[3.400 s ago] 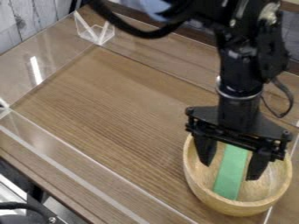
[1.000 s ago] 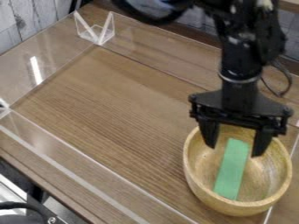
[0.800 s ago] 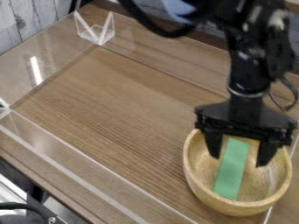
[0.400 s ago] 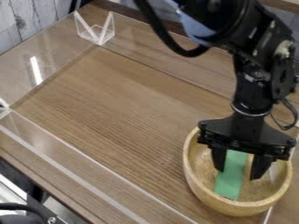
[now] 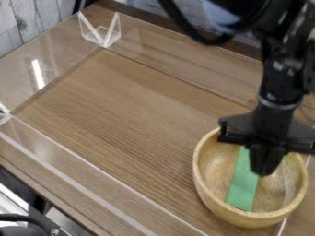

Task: Move green object from inside the wooden bowl to the table next to it

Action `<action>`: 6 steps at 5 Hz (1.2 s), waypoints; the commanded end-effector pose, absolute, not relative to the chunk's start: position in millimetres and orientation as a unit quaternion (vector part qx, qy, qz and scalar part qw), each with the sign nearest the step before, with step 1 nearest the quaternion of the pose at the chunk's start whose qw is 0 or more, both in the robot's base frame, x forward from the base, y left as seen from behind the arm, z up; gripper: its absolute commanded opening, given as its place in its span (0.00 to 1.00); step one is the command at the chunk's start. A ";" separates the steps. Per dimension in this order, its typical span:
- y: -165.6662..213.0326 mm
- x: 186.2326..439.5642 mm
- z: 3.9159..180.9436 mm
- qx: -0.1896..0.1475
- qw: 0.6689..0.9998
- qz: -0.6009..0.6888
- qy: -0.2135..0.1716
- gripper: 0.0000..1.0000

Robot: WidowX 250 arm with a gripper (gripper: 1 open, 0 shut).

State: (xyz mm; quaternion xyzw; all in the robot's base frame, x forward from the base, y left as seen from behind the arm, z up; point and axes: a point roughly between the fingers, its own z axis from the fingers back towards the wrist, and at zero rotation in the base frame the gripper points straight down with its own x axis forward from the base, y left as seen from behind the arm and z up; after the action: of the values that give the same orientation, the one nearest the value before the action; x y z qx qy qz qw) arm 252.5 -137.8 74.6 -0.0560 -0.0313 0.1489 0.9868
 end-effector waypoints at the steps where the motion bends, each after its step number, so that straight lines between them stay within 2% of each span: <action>1: -134.7 263.5 126.6 -0.089 0.980 0.160 -0.077 0.00; 2: -114.7 268.1 143.6 -0.097 0.973 0.185 -0.092 0.00; 3: -123.3 263.6 119.4 -0.091 0.971 0.201 -0.092 1.00; 5: -151.5 256.6 85.8 -0.070 0.977 0.185 -0.082 1.00; 6: -144.5 252.9 74.7 -0.059 0.980 0.173 -0.075 1.00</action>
State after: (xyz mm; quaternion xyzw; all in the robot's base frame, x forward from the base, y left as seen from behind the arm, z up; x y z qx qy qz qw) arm 248.0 -144.1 67.0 -0.0511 -0.0621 0.1732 0.9816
